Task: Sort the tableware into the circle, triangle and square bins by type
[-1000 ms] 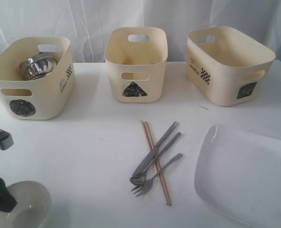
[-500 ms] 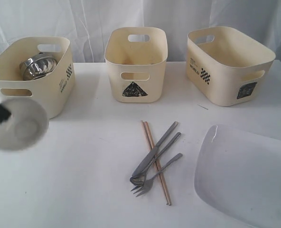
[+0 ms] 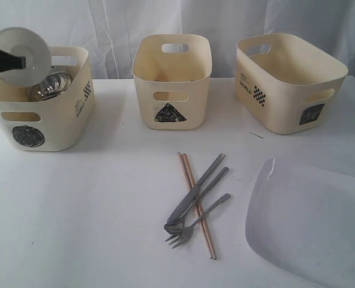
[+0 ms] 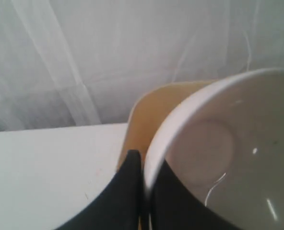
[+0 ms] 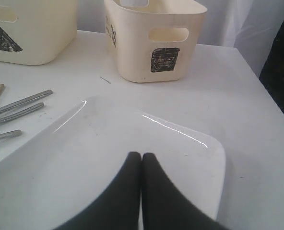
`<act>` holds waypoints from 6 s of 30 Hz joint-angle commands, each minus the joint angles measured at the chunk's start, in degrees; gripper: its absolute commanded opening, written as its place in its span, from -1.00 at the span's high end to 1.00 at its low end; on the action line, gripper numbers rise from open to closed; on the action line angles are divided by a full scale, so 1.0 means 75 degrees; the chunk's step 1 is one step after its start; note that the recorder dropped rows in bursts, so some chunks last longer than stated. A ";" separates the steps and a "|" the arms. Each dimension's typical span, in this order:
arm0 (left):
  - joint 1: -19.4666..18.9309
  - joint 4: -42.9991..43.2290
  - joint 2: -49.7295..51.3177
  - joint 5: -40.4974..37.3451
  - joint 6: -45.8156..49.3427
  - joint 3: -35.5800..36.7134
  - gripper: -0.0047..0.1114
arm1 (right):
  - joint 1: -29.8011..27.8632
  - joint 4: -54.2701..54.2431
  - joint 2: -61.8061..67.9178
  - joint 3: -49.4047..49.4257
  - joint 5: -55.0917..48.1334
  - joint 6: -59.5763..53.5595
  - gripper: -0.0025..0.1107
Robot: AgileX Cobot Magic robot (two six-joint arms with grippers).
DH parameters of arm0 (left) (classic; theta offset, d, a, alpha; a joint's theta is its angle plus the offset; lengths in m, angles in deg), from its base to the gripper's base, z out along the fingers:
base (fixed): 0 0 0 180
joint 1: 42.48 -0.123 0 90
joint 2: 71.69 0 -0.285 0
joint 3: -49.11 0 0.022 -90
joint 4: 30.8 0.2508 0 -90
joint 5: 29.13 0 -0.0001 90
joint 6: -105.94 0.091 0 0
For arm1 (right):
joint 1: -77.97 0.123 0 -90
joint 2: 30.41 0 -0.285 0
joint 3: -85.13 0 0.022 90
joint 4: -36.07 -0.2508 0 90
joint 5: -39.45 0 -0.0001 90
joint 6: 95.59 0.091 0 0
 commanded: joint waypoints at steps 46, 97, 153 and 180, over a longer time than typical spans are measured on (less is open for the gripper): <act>-0.0004 0.2088 -1.1446 -0.3061 -0.1609 0.6093 0.91 | -0.0021 0.0060 -0.0041 -0.0008 0.0005 0.0000 0.96; 0.0007 0.3104 -1.3439 -0.6298 -0.4532 0.8932 0.91 | -0.0021 0.0060 -0.0041 -0.0008 0.0005 0.0000 0.96; 0.0007 0.3104 -1.3439 -0.6298 -0.4532 0.8932 0.91 | 0.0133 0.1360 1.1575 -0.5541 -0.0092 0.1721 0.96; 0.0007 0.3104 -1.3439 -0.6298 -0.4532 0.8932 0.91 | 0.3268 -0.2299 1.4056 -1.0113 -0.5518 -1.0364 0.48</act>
